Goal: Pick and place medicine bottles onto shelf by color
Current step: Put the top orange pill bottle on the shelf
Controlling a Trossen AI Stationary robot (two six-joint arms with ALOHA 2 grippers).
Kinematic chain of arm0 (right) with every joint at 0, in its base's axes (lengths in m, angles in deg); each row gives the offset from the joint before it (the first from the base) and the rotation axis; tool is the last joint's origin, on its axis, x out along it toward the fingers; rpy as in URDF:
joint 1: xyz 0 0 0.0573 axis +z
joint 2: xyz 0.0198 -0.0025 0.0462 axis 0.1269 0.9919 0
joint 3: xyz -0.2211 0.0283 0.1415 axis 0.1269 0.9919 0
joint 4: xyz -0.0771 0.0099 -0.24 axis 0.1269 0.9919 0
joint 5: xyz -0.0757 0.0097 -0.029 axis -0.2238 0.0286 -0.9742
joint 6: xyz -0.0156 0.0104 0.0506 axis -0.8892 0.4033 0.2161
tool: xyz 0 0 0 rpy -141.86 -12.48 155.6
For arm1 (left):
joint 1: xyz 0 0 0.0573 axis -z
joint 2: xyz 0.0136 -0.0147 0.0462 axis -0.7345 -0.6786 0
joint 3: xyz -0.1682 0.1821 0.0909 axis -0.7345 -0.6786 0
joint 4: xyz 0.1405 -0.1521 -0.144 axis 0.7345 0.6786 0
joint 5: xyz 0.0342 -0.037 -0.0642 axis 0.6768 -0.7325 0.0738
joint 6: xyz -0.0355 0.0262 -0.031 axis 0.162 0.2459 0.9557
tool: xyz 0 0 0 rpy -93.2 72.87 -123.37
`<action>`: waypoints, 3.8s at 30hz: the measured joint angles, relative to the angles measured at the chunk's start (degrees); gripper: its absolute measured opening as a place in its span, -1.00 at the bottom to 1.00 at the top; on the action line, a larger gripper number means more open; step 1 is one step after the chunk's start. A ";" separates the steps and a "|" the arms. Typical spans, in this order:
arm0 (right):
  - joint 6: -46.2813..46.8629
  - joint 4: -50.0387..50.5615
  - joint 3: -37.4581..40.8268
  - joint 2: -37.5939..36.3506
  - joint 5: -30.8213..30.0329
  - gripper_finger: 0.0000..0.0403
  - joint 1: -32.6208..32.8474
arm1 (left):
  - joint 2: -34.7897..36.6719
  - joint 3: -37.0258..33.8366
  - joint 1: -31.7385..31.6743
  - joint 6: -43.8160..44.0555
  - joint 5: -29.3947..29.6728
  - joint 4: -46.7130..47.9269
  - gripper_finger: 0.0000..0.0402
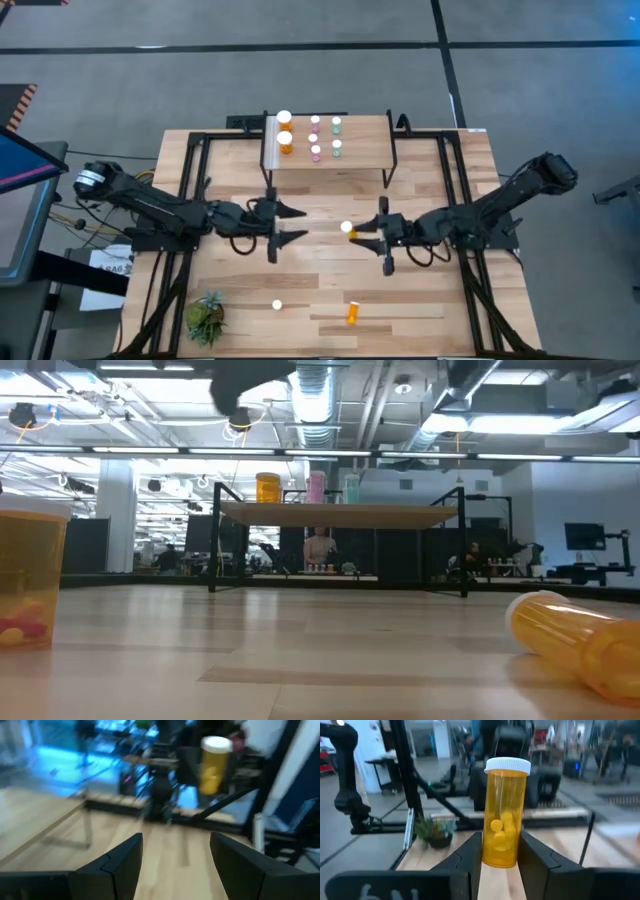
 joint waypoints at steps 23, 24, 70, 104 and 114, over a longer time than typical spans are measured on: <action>-4.59 -18.26 0.04 12.06 6.99 -0.36 -7.53 | -17.87 7.74 -0.83 -8.99 -0.85 -19.58 0.10; -4.61 -18.47 0.04 12.14 6.97 -0.37 -7.53 | -17.87 7.74 -0.83 -8.97 -0.72 -19.68 0.10; -1.60 -21.80 0.00 12.74 12.08 -0.37 -7.27 | -17.93 7.89 -0.01 -8.33 -0.36 -23.57 -0.14; -4.57 -11.75 -6.47 15.96 9.00 -0.37 -6.98 | -17.87 7.85 0.02 -8.10 1.14 -21.32 -0.14; -4.44 -11.75 -6.47 15.96 8.98 -0.37 -7.00 | -17.87 7.85 0.04 -8.12 1.07 -21.39 -0.30</action>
